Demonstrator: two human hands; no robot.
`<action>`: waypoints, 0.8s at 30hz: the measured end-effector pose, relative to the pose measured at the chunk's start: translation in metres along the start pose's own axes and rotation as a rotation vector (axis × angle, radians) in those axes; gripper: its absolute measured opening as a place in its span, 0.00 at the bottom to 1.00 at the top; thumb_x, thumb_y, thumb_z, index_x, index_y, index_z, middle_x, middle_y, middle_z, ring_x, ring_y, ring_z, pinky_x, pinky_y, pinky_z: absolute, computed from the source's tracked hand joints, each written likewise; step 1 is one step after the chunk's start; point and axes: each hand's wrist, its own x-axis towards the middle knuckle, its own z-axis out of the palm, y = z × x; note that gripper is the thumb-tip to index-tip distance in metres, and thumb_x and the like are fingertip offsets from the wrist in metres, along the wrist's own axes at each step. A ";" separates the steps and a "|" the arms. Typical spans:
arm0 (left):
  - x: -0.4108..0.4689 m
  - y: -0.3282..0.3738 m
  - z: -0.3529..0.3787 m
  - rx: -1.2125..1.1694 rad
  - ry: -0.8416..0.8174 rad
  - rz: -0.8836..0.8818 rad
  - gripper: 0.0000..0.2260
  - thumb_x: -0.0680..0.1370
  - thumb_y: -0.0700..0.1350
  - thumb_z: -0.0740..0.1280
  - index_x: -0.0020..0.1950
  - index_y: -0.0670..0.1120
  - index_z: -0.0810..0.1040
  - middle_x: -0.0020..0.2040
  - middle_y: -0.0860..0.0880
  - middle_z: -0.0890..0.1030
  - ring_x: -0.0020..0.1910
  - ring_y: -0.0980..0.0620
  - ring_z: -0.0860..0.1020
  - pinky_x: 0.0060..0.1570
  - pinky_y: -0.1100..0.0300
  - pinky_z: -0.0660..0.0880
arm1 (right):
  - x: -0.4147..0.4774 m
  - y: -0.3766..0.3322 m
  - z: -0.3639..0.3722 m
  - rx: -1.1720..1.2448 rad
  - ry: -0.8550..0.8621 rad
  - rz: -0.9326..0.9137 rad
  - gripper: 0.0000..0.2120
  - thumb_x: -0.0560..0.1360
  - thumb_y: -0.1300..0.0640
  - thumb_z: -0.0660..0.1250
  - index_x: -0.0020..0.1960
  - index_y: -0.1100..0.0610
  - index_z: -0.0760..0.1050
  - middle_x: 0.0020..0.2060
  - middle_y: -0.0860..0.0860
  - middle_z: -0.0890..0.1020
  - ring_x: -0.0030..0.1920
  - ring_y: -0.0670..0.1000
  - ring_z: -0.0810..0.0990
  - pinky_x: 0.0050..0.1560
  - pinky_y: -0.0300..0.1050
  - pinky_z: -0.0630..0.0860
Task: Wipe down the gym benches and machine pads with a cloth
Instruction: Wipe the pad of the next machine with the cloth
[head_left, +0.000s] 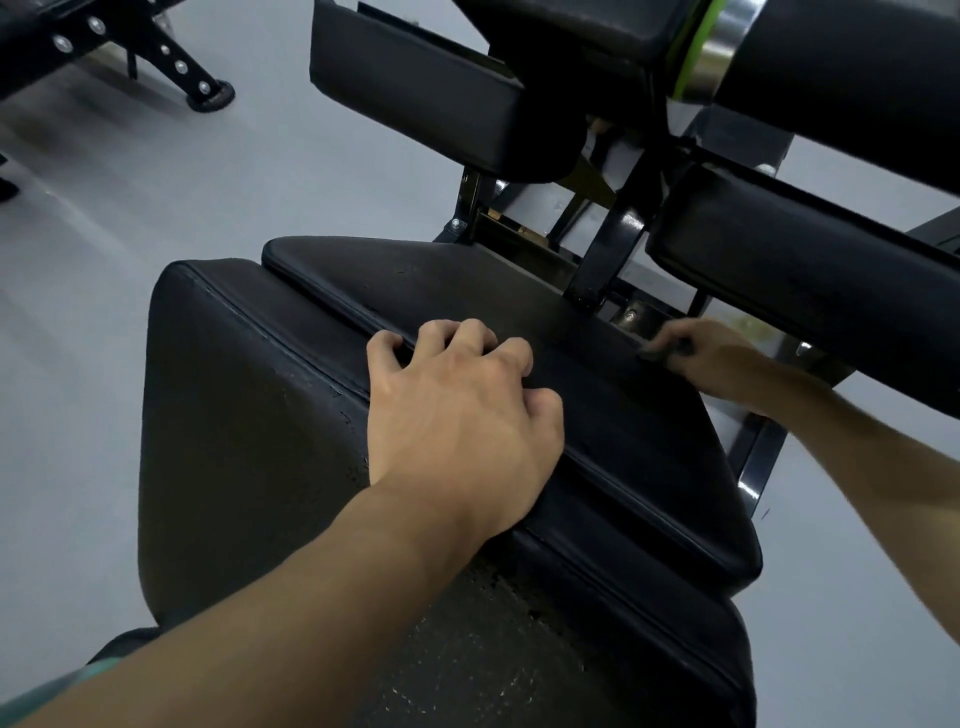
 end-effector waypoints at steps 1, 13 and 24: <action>0.000 0.000 0.000 0.000 0.000 -0.001 0.23 0.76 0.58 0.46 0.60 0.59 0.77 0.60 0.58 0.76 0.68 0.53 0.67 0.72 0.43 0.55 | -0.011 0.005 -0.005 0.025 -0.016 -0.018 0.10 0.76 0.68 0.66 0.48 0.56 0.82 0.46 0.55 0.80 0.43 0.54 0.78 0.41 0.41 0.73; -0.001 0.000 0.000 0.013 0.000 -0.020 0.23 0.76 0.58 0.45 0.59 0.60 0.77 0.62 0.59 0.76 0.69 0.54 0.66 0.72 0.43 0.54 | -0.040 0.004 -0.007 0.011 -0.016 -0.142 0.14 0.75 0.71 0.64 0.51 0.57 0.83 0.49 0.51 0.80 0.49 0.48 0.78 0.45 0.28 0.70; -0.001 0.001 0.001 0.023 0.026 -0.035 0.22 0.76 0.58 0.47 0.58 0.60 0.78 0.62 0.59 0.76 0.68 0.55 0.67 0.71 0.46 0.55 | -0.066 0.000 -0.005 0.122 0.001 -0.211 0.14 0.75 0.70 0.66 0.51 0.54 0.83 0.48 0.47 0.80 0.51 0.48 0.79 0.54 0.42 0.73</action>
